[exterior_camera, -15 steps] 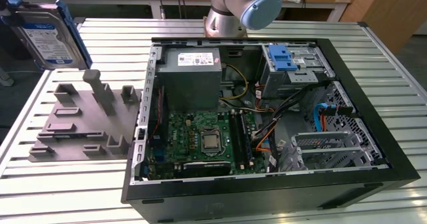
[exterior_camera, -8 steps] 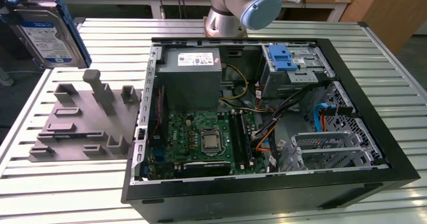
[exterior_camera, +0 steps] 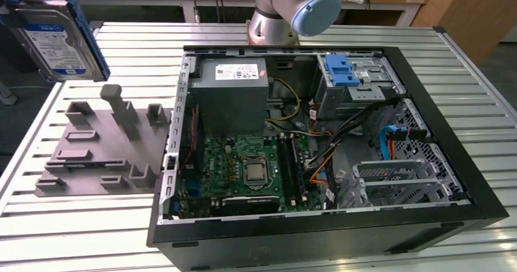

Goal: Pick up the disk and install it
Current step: 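Pick up the disk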

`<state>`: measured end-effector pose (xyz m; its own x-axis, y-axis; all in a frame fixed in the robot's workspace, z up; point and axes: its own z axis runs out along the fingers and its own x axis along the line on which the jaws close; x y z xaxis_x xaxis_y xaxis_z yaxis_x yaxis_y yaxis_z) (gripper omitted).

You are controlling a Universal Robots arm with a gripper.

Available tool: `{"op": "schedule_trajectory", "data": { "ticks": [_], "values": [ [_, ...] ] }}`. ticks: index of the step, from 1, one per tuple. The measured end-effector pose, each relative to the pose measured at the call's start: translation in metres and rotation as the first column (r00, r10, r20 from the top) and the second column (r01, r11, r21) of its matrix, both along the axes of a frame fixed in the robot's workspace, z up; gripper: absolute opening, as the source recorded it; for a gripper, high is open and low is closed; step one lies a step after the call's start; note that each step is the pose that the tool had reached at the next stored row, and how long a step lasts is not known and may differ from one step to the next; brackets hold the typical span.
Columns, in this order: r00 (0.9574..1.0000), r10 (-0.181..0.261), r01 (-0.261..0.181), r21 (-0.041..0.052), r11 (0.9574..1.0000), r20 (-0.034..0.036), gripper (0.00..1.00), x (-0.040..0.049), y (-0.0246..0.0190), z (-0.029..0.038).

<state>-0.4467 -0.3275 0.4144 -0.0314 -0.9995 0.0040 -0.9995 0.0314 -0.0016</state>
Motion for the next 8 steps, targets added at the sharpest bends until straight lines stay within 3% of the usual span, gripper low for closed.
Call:
{"op": "schedule_trajectory", "data": {
  "ticks": [8],
  "values": [
    [1.0000, 0.000, 0.000, 0.0000, 1.0000, 0.0000, 0.36, 0.0000, 0.0000, 0.0042]
  ]
}}
